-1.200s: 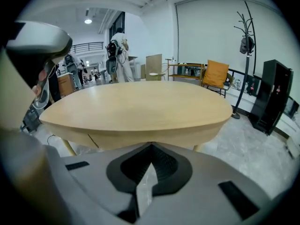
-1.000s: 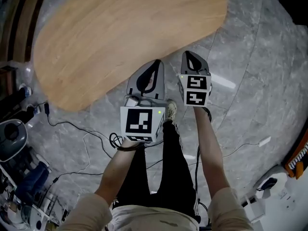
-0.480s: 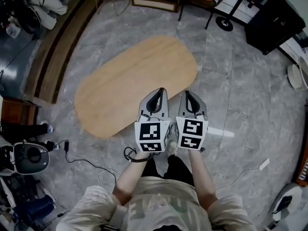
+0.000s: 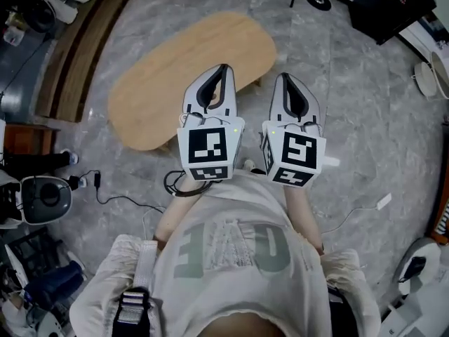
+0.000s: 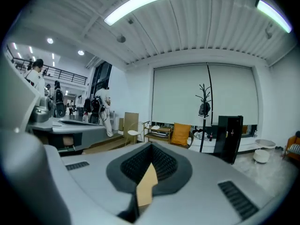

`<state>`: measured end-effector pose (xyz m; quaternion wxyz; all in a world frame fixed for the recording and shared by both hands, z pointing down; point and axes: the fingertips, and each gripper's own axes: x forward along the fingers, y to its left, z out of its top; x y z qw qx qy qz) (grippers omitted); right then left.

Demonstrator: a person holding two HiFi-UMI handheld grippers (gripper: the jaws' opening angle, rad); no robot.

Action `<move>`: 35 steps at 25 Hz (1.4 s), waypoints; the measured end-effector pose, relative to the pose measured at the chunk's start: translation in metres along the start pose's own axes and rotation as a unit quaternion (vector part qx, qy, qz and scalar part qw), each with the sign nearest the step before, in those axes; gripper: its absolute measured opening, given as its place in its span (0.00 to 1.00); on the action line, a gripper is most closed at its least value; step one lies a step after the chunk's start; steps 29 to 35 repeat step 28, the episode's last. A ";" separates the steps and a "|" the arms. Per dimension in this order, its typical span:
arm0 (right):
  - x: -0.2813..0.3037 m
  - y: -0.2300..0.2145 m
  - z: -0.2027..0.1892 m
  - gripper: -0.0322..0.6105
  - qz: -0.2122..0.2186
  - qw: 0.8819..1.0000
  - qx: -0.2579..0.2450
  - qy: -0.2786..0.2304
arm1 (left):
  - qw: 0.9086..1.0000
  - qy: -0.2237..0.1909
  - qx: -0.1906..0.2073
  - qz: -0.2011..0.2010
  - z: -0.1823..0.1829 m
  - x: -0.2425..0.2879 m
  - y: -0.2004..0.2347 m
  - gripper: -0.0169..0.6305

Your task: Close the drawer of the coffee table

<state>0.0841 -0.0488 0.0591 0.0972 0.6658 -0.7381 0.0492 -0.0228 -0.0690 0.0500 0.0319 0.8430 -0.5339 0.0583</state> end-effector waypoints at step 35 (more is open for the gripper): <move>-0.032 -0.059 -0.021 0.06 0.029 0.999 0.027 0.002 | 1.000 0.007 0.000 0.026 -0.012 -0.005 -0.058 0.04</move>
